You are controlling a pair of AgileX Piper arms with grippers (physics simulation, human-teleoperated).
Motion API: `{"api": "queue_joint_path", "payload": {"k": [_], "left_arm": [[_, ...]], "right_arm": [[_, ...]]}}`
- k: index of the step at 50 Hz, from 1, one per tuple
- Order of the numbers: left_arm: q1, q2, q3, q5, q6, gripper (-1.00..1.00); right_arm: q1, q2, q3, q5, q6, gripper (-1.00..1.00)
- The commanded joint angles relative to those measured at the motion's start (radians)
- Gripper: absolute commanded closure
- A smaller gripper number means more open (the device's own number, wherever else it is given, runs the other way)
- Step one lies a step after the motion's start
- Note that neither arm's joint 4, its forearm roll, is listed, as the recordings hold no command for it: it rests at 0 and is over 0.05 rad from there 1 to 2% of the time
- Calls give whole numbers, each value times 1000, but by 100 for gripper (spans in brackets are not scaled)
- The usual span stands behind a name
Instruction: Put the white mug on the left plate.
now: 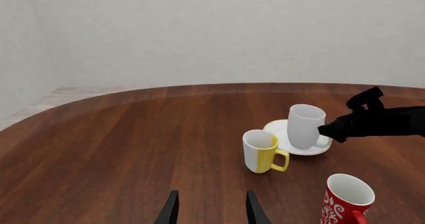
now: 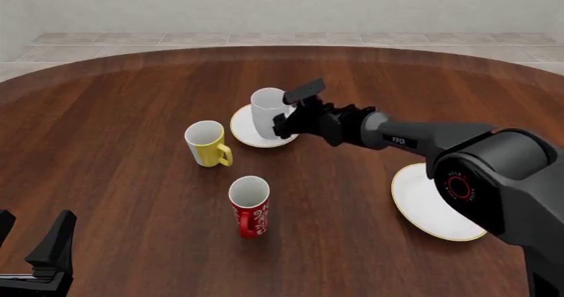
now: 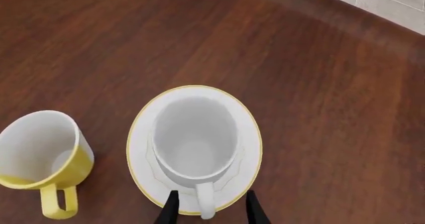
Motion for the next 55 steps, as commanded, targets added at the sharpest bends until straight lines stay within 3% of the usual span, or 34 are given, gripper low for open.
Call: {"api": "queue_joint_path", "payload": {"k": [1,18,32,44,55], "left_arm": [[0,0,0,0,0,-100],[0,0,0,0,0,-100],[0,0,0,0,0,-100],[0,0,0,0,0,-100],[0,0,0,0,0,-100]], "right_arm": [[-8,-1,-5,-2,14,-100],[-9,-27,13,-13,23,-100],[0,-165,103,-29,14,-100],[15,-363,212,-31,-10,-100],[37,-723,393,-28,-35,-100]]}}
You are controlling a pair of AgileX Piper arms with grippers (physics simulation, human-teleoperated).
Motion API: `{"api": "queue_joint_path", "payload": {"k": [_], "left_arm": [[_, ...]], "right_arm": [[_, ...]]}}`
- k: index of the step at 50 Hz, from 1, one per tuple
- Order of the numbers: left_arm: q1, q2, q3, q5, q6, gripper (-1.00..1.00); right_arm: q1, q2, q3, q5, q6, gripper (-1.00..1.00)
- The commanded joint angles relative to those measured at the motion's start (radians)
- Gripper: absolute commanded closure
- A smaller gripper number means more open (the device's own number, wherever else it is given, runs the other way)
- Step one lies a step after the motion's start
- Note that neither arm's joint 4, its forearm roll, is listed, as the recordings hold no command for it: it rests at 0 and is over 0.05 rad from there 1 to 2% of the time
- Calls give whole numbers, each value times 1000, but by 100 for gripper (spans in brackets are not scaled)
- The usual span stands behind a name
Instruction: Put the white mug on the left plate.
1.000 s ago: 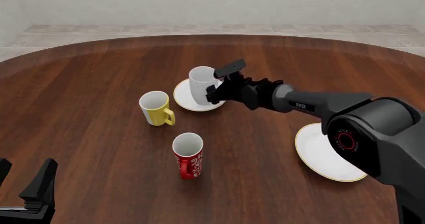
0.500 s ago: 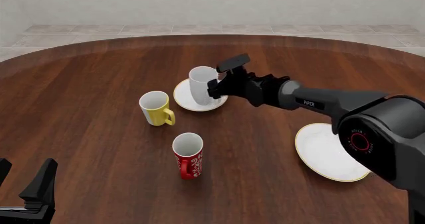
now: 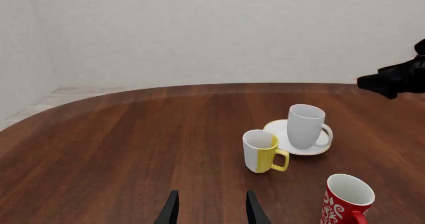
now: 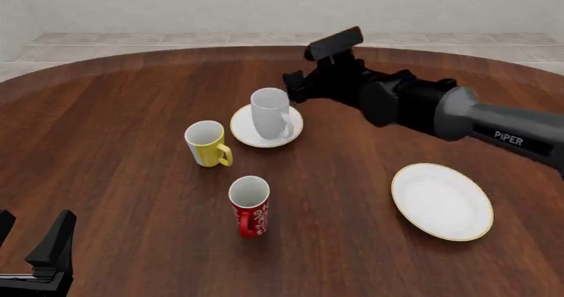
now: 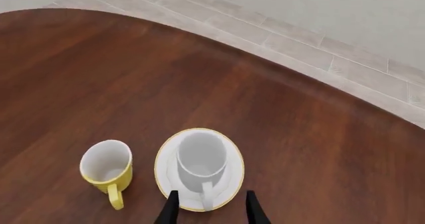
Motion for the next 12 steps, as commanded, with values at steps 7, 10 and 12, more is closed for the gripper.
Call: {"api": "queue_joint_path", "payload": {"k": [7,10,12], "left_arm": [[0,0,0,0,0,-100],[0,0,0,0,0,-100],[0,1,0,0,0,-100]], "right_arm": [[37,-539,219,54,-31,-100],[33,-613,236,77,-37,-100],[28,-675,253,98,-49,-100]]}}
